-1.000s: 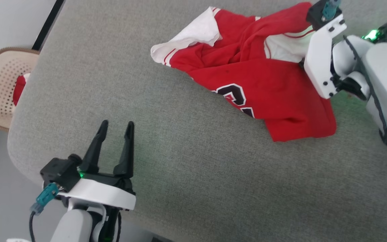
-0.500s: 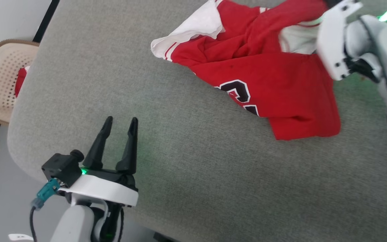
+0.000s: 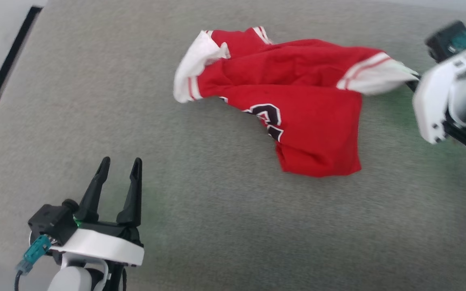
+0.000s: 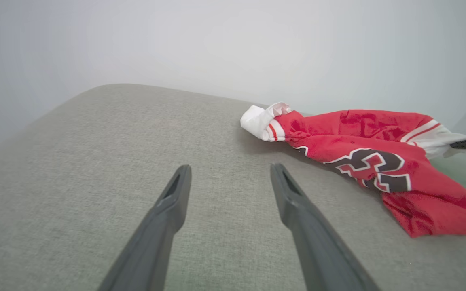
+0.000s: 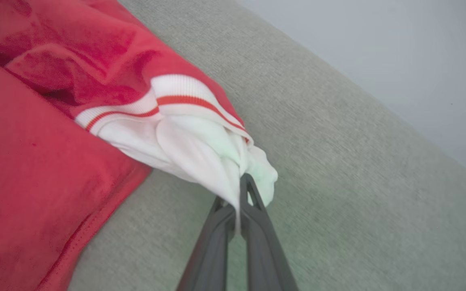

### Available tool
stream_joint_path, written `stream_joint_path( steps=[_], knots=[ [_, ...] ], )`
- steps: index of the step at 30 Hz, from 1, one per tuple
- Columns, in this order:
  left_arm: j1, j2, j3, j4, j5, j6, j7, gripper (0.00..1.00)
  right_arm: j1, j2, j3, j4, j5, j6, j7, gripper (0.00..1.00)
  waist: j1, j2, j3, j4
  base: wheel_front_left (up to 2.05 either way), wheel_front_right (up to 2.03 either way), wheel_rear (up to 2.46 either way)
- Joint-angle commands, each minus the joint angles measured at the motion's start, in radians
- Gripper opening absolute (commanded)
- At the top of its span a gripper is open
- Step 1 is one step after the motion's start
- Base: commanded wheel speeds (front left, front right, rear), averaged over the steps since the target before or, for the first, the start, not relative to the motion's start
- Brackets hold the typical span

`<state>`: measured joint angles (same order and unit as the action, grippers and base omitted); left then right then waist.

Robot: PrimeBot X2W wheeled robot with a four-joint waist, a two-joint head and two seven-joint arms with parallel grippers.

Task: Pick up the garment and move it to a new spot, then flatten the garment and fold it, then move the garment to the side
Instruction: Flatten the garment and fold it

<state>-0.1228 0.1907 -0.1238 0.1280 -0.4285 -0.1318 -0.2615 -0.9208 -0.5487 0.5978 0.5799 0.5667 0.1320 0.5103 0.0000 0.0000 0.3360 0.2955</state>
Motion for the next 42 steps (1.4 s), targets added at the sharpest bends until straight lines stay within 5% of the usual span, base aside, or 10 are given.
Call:
stream_joint_path(
  steps=[1, 9, 15, 20, 30, 32, 33, 34, 42],
  knots=[
    [0.014, 0.007, 0.003, -0.004, 0.008, 0.002, -0.005, 1.00, 0.034, -0.012, -0.023, -0.022, -0.005, -0.002, 0.004, 0.00, 0.0000, 0.0000, -0.030, -0.042, 0.00, 0.00, 0.00],
    [0.035, 0.036, 0.014, -0.032, 0.003, 0.002, -0.005, 1.00, 0.428, -0.114, -0.416, -0.350, -0.106, -0.002, 0.177, 0.00, 0.0000, 0.0000, -0.034, -0.107, 0.00, 0.00, 0.00],
    [0.030, 0.049, -0.006, -0.035, -0.001, 0.002, -0.005, 1.00, 0.620, -0.055, -0.665, -0.506, -0.202, -0.002, 0.257, 0.00, 0.0000, 0.0000, -0.028, -0.119, 0.00, 0.00, 0.00],
    [0.013, 0.073, -0.028, -0.038, -0.005, 0.002, -0.005, 1.00, 0.701, 0.003, -0.763, -0.558, -0.269, -0.002, 0.285, 0.00, 0.0000, 0.0000, -0.018, -0.131, 0.00, 0.00, 0.00],
    [-0.058, 0.150, -0.092, -0.063, -0.014, 0.002, -0.005, 1.00, 0.670, 0.135, -0.857, -0.488, -0.471, -0.002, 0.119, 0.00, 0.0000, 0.0000, 0.024, -0.185, 0.00, 0.00, 0.00],
    [-0.095, 0.175, -0.128, -0.076, -0.023, 0.002, -0.005, 1.00, 0.655, 0.175, -0.861, -0.475, -0.480, -0.002, 0.069, 0.54, 0.0000, 0.0000, 0.038, -0.200, 0.00, 0.00, 0.00],
    [-0.095, 0.175, -0.128, -0.076, -0.023, 0.002, -0.005, 1.00, 0.655, 0.175, -0.861, -0.475, -0.480, -0.002, 0.069, 0.54, 0.0000, 0.0000, 0.038, -0.200, 0.00, 0.00, 0.00],
    [-0.119, 0.192, -0.154, -0.084, -0.030, 0.002, -0.005, 1.00, 0.649, 0.191, -0.865, -0.474, -0.489, -0.002, 0.040, 1.00, 0.0000, 0.0000, 0.046, -0.206, 0.00, 0.00, 0.00],
    [-0.425, 0.409, -0.461, -0.087, -0.105, 0.002, -0.005, 1.00, 0.673, 0.371, -0.879, -0.583, -0.540, -0.002, -0.240, 1.00, 0.0000, 0.0000, 0.091, -0.296, 0.00, 0.00, 0.00]
  ],
)
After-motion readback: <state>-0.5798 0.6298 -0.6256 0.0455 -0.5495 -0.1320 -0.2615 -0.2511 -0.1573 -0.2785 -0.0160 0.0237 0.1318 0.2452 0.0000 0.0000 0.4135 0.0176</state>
